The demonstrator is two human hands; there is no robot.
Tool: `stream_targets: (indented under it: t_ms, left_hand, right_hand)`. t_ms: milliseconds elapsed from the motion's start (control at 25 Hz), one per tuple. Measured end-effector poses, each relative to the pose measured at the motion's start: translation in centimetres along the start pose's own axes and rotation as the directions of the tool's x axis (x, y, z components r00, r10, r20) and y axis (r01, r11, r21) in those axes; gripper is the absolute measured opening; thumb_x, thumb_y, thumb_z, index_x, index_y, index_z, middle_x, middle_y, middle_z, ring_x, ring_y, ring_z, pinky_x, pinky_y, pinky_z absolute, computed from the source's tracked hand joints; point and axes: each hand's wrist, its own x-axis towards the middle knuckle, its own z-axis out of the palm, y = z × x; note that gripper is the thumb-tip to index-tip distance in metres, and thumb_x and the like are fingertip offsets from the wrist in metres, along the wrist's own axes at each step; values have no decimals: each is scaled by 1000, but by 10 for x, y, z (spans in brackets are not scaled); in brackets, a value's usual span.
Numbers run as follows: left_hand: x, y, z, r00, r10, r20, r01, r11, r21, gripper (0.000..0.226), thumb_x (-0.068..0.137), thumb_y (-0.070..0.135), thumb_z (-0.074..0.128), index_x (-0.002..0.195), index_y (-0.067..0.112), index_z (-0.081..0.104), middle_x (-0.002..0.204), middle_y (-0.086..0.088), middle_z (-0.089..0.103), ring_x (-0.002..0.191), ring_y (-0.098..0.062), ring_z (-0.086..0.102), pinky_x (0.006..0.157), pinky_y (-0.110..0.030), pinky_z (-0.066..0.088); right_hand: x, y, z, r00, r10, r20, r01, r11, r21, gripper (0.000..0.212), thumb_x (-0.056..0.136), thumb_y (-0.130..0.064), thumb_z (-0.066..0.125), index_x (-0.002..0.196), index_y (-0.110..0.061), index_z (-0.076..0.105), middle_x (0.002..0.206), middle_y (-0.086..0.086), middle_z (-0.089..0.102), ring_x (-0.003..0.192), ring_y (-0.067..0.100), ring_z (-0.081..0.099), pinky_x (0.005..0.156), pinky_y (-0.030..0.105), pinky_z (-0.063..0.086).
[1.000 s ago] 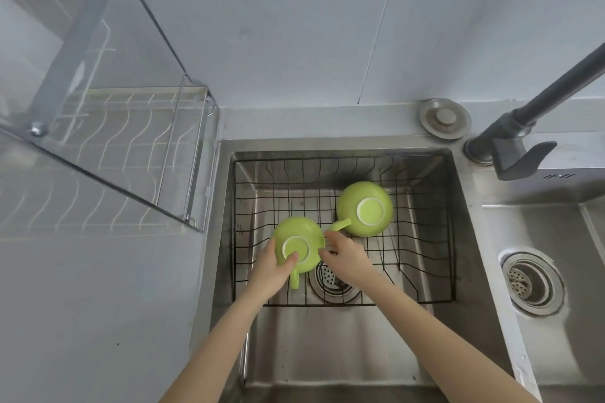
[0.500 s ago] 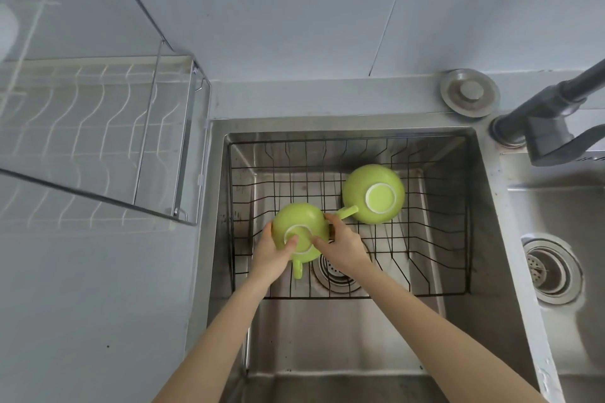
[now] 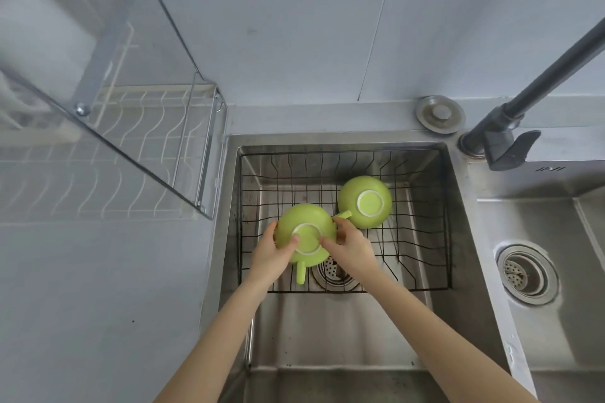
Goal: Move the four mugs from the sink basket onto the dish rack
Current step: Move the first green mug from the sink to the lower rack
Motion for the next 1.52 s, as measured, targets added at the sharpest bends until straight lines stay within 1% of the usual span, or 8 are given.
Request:
stream_targets:
  t_ms: [200,360,560,720,880,1080,1200,1520]
  left_hand:
    - [-57,11,-13,992,123,15,-121,989,-86,45,90,22,51,133,16,39,115,0,51,101,-14,49,66,-10,40]
    - [-93,4,-33,970,228,78,-224,973,-59,47,89,19,52,134,18,38,114,-2,52,102,-17,52,93,-32,47]
    - [-123,-13,-69,931,326,162,-329,944,-8,63,82,10,61,137,20,32,112,1,52,92,-13,58,75,-16,49]
    - [-136,-25,-101,912,383,149,-396,915,78,71,78,12,67,138,24,30,118,-3,48,90,-11,56,86,-25,46]
    - [-141,-36,-136,901,420,113,-430,898,92,72,77,15,68,137,22,30,123,-6,43,95,-19,57,82,-27,48]
    - [-137,-43,-185,882,462,92,-470,873,129,69,79,19,67,137,19,31,126,8,35,85,-5,56,70,-15,46]
    - [-129,-46,-215,883,462,90,-470,873,130,67,79,23,67,136,21,32,131,8,39,88,-4,57,69,-14,44]
    - [-104,-47,-278,881,461,105,-473,867,156,74,78,22,67,140,22,27,142,5,37,97,-17,58,83,-23,40]
  right_hand:
    - [-48,-11,-16,995,-82,-57,85,995,42,53,85,-31,60,134,-21,43,119,7,60,114,23,54,95,31,41]
    - [-90,-17,-17,992,-109,-70,115,989,91,51,87,-33,57,135,-23,43,106,2,55,101,16,50,89,25,37]
    - [-124,-25,0,987,-136,-87,146,982,122,50,85,-38,57,132,-24,45,120,7,61,111,21,55,95,27,40]
    - [-140,-37,27,979,-176,-99,188,974,123,51,84,-41,57,130,-23,47,115,9,63,110,26,58,101,38,45]
    - [-152,-56,55,972,-216,-97,226,968,106,50,86,-41,55,131,-21,46,115,8,64,109,24,59,101,40,45]
    - [-161,-86,90,937,-343,-57,346,938,30,54,86,-27,60,136,-15,41,111,7,62,100,21,60,92,34,48]
    - [-161,-102,111,919,-393,-27,393,919,-4,61,82,-16,64,137,-14,39,116,10,60,107,23,59,99,40,49]
    - [-152,-140,162,915,-396,-77,399,917,25,74,77,-13,70,141,-15,33,129,13,53,116,22,55,103,39,46]
